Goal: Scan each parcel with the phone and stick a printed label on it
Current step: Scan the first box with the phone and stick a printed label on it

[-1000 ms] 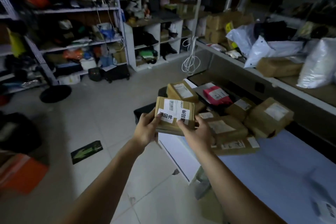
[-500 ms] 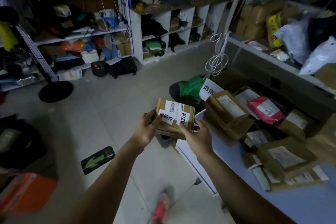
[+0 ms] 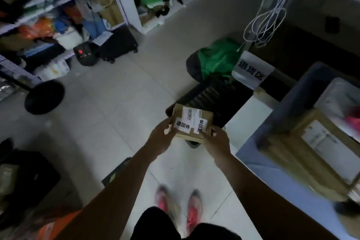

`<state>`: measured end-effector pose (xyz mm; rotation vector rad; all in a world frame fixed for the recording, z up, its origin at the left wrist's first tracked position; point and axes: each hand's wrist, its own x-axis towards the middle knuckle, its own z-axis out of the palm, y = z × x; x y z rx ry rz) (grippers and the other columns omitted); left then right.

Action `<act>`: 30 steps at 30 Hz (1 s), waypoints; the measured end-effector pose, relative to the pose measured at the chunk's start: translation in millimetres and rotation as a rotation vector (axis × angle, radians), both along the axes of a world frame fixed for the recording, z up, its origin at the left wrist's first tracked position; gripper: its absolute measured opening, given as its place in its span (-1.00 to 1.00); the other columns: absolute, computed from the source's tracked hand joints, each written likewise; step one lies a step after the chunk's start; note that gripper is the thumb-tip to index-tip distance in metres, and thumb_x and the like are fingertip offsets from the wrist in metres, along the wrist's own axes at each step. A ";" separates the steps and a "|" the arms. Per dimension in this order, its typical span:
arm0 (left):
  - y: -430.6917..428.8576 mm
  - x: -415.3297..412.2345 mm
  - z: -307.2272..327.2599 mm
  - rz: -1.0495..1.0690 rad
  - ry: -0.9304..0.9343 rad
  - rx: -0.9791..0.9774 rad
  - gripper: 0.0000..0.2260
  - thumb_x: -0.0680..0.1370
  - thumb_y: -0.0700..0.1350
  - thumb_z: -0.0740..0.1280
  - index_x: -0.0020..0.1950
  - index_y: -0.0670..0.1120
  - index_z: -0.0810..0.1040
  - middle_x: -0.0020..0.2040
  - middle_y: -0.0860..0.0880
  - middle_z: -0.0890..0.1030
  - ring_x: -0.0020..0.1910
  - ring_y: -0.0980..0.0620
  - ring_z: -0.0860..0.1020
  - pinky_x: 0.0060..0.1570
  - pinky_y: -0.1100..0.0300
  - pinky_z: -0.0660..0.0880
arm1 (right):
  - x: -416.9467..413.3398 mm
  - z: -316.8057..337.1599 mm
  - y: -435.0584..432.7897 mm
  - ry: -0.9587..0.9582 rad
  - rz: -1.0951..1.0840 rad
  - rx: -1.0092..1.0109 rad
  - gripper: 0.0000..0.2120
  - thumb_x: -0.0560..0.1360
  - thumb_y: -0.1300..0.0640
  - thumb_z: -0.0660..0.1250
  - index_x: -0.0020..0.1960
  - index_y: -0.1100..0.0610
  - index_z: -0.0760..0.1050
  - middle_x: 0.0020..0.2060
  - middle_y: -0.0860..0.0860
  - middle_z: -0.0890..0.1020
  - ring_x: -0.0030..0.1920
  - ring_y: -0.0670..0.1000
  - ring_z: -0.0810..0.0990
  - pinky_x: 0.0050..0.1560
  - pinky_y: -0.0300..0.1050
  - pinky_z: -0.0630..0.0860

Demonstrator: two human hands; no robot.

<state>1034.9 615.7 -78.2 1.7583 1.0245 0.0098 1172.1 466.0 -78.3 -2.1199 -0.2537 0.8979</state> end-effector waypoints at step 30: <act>218.4 236.8 -639.5 -0.634 0.478 0.028 -0.68 0.61 -0.32 0.20 0.35 -0.14 0.47 0.18 -0.13 0.64 0.18 -0.10 0.61 0.06 0.18 0.51 | 129.6 -626.7 201.5 0.303 -0.425 -0.526 -0.73 0.57 0.05 0.41 0.24 0.10 0.58 0.08 0.12 0.71 0.09 0.16 0.68 -0.10 -0.16 0.49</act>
